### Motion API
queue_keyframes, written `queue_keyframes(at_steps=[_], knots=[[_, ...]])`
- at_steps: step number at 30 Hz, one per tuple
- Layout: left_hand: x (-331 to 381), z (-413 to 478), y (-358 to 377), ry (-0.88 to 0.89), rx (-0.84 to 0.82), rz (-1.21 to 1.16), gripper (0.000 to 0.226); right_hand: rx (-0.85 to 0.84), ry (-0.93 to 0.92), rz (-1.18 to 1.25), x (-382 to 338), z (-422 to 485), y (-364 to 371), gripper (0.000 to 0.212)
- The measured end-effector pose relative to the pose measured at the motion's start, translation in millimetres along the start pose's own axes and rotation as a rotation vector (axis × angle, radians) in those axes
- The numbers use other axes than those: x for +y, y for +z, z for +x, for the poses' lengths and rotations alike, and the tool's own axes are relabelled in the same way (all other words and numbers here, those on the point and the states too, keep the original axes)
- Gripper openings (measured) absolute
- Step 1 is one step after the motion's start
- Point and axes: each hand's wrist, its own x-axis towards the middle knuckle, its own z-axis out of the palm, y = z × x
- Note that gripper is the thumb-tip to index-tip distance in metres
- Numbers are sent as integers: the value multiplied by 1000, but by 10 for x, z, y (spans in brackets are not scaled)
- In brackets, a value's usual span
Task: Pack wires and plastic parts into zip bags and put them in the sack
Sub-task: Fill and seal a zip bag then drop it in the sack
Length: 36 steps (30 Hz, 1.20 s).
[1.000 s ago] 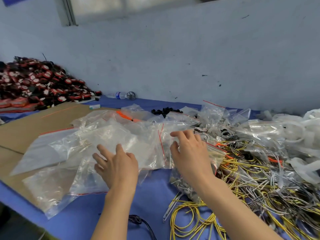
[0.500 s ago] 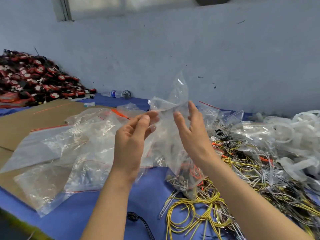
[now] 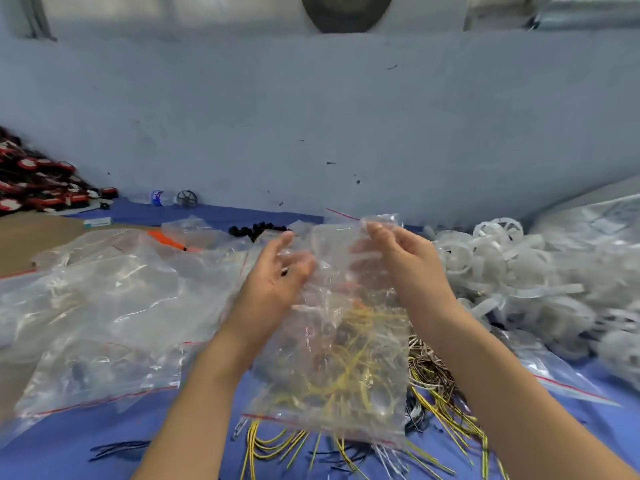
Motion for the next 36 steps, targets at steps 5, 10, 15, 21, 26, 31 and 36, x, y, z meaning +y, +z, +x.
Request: queue_keyframes(at_steps=[5, 10, 15, 21, 26, 31, 36], knots=[[-134, -82, 370, -237, -343, 261, 37, 277, 61, 178, 55, -72, -668, 18], [-225, -52, 542, -156, -219, 235, 15, 533, 135, 264, 184, -257, -1386, 13], [-277, -16, 611, -139, -208, 179, 10, 324, 278, 45, 315, -451, -1817, 27], [-284, 21, 621, -144, -252, 133, 17, 264, 14, -351, 215, -408, -1970, 46], [-315, 56, 575, -156, -238, 71, 15, 309, -251, -643, 155, -402, -1901, 41], [-376, 61, 528, -215, -240, 56, 22, 57, -53, -579, 312, -443, -1782, 46], [-465, 39, 600, -263, -193, 9, 36, -12, 106, -542, 578, -431, -1821, 23]])
